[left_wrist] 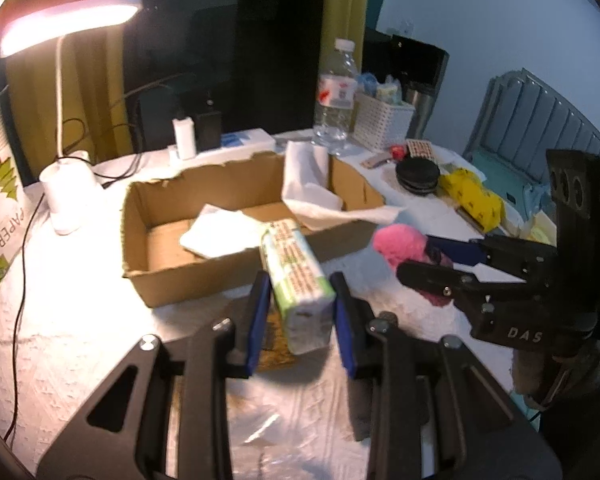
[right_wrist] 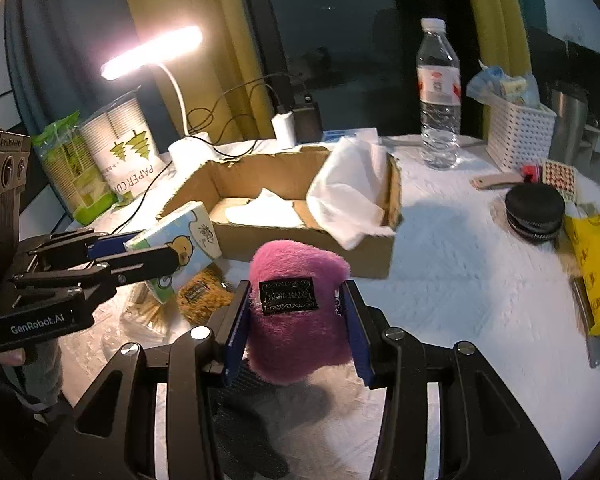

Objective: Organize soft objects
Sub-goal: 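Grasp the green-and-white tissue pack with the left gripper while the right holds the pouch, then lower the tissue pack into the box and open the left gripper while the right carries the pouch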

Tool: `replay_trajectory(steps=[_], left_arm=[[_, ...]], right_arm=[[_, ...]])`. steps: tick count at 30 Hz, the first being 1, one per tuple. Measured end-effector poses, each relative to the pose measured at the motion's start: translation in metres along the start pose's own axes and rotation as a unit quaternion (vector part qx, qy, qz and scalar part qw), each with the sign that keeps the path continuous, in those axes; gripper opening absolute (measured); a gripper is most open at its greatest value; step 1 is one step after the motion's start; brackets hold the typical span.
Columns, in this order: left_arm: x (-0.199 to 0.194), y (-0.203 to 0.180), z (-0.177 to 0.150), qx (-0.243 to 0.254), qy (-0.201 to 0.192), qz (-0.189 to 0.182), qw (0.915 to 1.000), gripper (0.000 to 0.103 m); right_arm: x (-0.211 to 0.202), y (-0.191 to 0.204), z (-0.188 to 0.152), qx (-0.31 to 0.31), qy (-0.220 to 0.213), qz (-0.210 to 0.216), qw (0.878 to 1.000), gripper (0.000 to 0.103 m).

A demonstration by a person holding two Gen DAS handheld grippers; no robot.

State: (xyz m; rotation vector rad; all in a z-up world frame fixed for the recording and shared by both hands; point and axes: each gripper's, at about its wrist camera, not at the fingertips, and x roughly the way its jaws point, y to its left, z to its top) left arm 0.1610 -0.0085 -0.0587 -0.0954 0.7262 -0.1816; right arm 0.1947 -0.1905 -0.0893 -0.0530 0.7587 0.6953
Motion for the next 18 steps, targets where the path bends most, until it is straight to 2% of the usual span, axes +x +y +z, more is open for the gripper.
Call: replay_trajectory(steps=[18], left_arm=[[-0.020,0.055,0.017,-0.014,-0.041,0.017,0.9989,0.031]], right_arm=[[0.016,0.032,0.038,-0.037,-0.003,-0.008,0.999,0.046]])
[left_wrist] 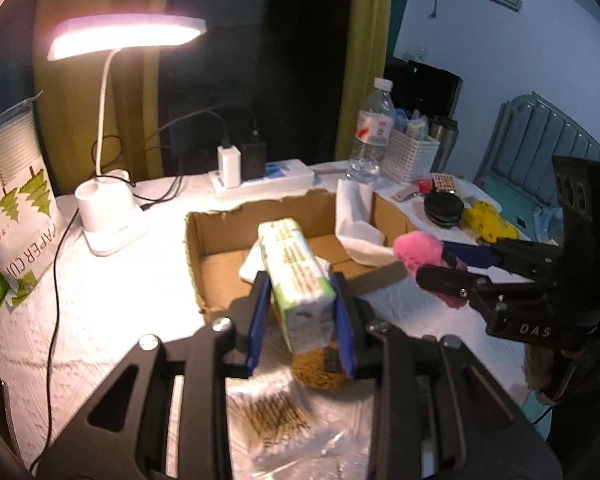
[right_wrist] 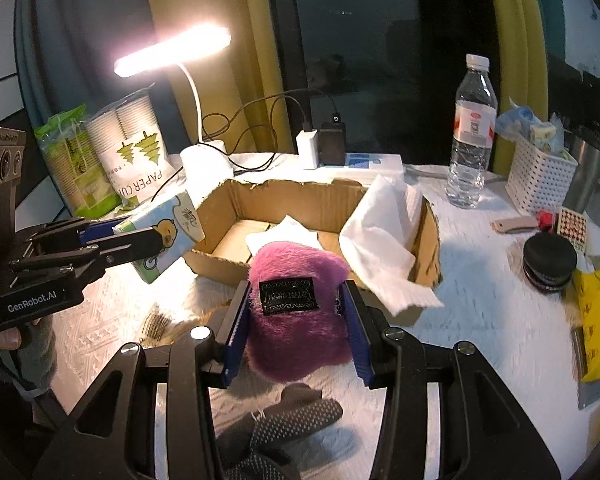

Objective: Organize soft objects
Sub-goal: 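Lower the tissue pack into the box and open the left gripper while the right carries the pouch, then lower the pink pouch into the box and open the right gripper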

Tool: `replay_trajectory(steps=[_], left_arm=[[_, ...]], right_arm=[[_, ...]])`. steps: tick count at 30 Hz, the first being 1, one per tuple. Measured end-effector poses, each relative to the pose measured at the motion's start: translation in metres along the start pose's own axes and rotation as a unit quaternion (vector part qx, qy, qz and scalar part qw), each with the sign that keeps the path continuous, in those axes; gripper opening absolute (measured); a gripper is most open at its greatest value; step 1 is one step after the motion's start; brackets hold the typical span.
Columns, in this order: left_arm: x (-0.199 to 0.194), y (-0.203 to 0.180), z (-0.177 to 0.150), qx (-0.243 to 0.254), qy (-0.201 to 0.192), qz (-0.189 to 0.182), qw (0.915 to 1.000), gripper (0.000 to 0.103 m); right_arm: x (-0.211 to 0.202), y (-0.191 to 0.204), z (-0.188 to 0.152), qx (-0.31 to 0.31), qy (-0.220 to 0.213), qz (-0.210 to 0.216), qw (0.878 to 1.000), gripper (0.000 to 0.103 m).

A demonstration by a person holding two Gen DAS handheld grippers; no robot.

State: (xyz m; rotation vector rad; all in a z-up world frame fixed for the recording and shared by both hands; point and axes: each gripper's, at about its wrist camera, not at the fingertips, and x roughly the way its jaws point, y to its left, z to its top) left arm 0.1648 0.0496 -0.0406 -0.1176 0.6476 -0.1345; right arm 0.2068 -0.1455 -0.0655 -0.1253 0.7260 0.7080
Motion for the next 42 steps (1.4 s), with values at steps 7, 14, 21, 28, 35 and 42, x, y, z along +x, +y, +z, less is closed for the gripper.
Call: replay_trajectory(steps=[7,14,21,28,35,42], left_arm=[[0.006,0.014,0.013,-0.004,-0.007,0.009,0.9999,0.031],[0.024,0.026,0.018,-0.014,0.001,0.018,0.9997,0.031],[0.045,0.031,0.019,-0.018,0.017,0.024,0.9994,0.031],[0.072,0.036,0.018,-0.025,0.040,0.035,0.9983,0.033],[0.083,0.041,0.019,-0.046,0.040,0.039,0.9974,0.067],[0.077,0.043,0.019,-0.049,0.032,0.042,0.9974,0.076]], right_arm=[[0.006,-0.003,0.013,-0.004,-0.005,-0.003,1.000,0.047],[0.014,-0.014,0.025,-0.001,-0.010,-0.013,1.000,0.047],[0.029,-0.032,0.030,0.011,-0.007,-0.019,1.000,0.047],[0.046,-0.046,0.033,0.018,0.002,-0.022,1.000,0.047],[0.061,-0.055,0.032,0.023,0.013,-0.030,0.999,0.047],[0.065,-0.056,0.033,0.027,0.013,-0.034,0.999,0.057]])
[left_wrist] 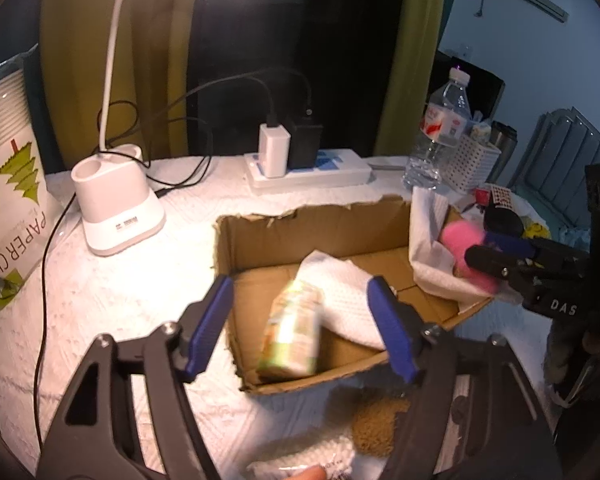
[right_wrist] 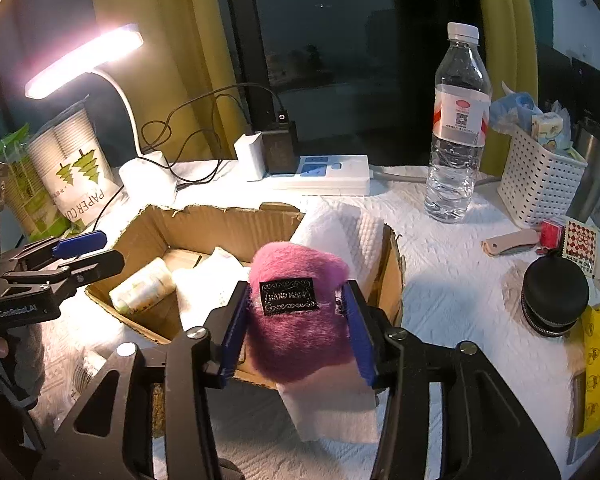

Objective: Organize soft objects
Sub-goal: 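Lower the pink pouch into the box and open the right gripper, then grasp the gray dotted gloves with the right gripper while the left grasps the bubble wrap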

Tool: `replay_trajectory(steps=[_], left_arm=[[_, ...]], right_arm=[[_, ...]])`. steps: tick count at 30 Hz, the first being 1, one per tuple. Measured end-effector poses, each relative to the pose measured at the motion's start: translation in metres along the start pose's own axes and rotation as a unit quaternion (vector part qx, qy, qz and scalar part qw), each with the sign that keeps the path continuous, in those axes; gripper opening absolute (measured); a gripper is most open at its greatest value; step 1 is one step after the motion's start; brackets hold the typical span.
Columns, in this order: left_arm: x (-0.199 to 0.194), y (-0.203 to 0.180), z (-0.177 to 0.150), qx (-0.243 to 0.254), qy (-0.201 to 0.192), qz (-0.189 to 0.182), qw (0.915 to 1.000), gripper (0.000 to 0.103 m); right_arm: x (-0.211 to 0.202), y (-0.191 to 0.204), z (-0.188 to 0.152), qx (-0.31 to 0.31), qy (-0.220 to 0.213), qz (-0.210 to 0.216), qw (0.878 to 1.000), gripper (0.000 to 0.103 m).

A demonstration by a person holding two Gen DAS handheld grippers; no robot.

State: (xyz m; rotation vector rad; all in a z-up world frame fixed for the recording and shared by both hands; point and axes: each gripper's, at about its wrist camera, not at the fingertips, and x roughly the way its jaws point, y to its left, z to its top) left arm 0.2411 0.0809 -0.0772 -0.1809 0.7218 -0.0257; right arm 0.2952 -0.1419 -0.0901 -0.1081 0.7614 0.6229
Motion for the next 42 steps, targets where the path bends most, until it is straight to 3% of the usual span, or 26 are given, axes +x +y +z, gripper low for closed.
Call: replay_trajectory(steps=[3,25,42], left_arm=[[-0.007,0.001,0.001,-0.001,-0.009,-0.002,1.0000,0.086],[-0.065,-0.014,-0.018,0.007,-0.038,-0.015,0.9991,0.086],[-0.091,-0.029,-0.050,0.014,-0.035,-0.032,0.9988,0.086]], right_arm=[[-0.003,0.001,0.000,0.001,-0.005,0.000,1.000,0.066],[-0.058,0.033,-0.019,-0.016,-0.029,0.002,0.999,0.067],[-0.085,0.067,-0.048,-0.025,-0.027,0.013,0.999,0.067]])
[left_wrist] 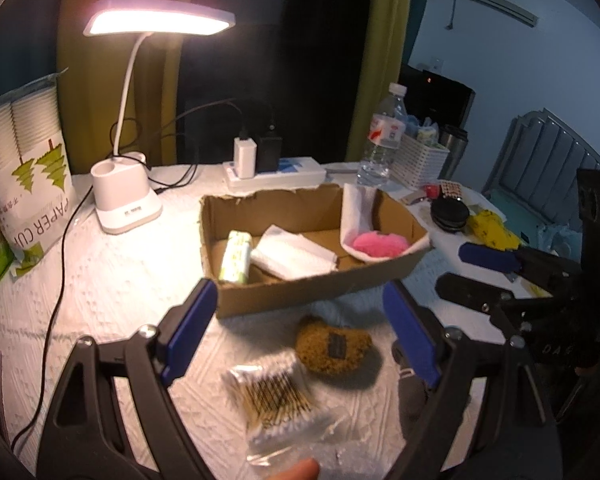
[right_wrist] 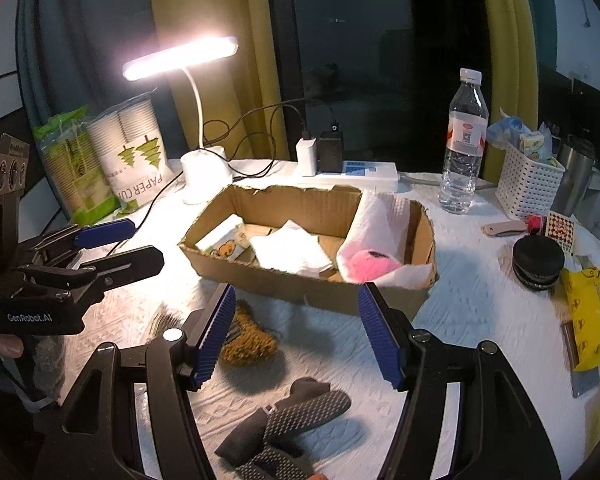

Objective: Organize soft objects
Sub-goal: 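Grasp the gray dotted gloves with the right gripper while the left grasps the bubble wrap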

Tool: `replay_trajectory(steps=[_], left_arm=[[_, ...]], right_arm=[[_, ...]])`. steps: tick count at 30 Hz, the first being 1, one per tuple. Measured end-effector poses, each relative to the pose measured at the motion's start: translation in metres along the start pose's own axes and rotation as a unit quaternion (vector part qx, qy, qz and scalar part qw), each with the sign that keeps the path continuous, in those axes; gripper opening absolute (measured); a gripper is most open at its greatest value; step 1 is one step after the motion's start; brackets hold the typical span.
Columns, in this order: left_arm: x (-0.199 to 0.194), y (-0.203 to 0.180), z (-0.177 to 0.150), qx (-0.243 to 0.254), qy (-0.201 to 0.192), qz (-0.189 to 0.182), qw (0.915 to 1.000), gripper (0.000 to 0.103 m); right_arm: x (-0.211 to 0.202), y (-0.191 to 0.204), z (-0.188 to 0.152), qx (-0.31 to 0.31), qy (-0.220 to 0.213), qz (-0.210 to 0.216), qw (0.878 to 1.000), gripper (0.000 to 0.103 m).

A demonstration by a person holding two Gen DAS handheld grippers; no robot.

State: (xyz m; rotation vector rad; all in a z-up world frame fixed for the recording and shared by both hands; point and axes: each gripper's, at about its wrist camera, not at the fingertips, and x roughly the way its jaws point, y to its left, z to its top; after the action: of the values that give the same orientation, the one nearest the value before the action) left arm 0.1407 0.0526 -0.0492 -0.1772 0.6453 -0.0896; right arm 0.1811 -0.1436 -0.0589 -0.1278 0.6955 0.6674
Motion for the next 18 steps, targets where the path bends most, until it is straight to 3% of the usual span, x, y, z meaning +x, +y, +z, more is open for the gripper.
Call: replay_trajectory(steps=[18], left_arm=[[-0.010,-0.004,-0.050,-0.005,0.031,-0.011,0.9994,0.086]], right_arm=[[-0.007,0.015,-0.047,0.012,0.025,-0.003,1.000,0.067]])
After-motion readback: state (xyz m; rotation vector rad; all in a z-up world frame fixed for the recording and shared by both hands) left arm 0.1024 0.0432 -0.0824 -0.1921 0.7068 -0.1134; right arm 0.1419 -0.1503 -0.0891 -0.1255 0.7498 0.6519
